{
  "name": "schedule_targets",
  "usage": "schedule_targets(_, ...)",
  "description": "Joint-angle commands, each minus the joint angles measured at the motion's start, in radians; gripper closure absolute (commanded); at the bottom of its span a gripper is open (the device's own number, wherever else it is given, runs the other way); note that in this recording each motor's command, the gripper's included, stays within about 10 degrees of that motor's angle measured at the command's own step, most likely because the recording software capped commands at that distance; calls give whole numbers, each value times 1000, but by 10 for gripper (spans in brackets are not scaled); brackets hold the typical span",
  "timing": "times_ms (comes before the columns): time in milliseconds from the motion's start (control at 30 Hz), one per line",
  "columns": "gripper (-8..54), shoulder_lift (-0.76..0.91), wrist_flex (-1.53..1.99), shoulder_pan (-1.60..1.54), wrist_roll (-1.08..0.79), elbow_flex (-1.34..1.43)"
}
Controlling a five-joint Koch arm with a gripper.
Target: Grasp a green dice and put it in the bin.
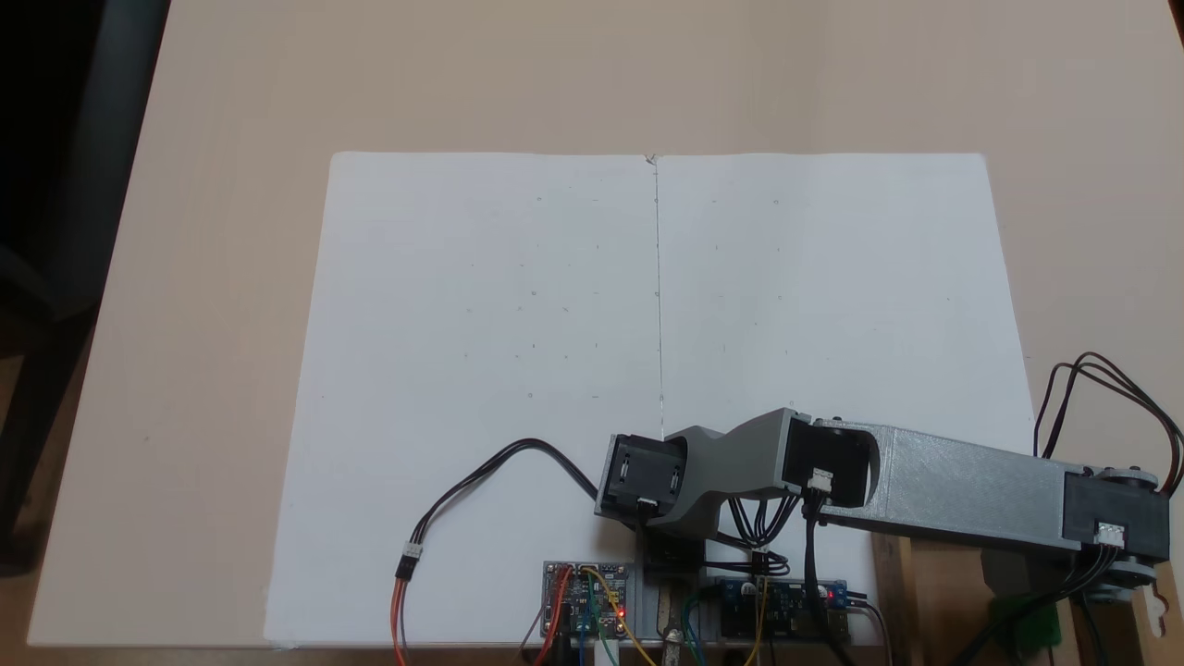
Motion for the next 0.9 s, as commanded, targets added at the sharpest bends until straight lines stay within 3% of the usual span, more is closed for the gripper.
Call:
schedule_targets(0, 47, 31, -32, 0, -66, -20)
schedule_targets(200, 47, 43, -132, -69, 69, -21)
schedule_targets(400, 47, 166, -210, -268, 239, -61)
schedule_targets(867, 20, 408, -224, -942, 301, -66)
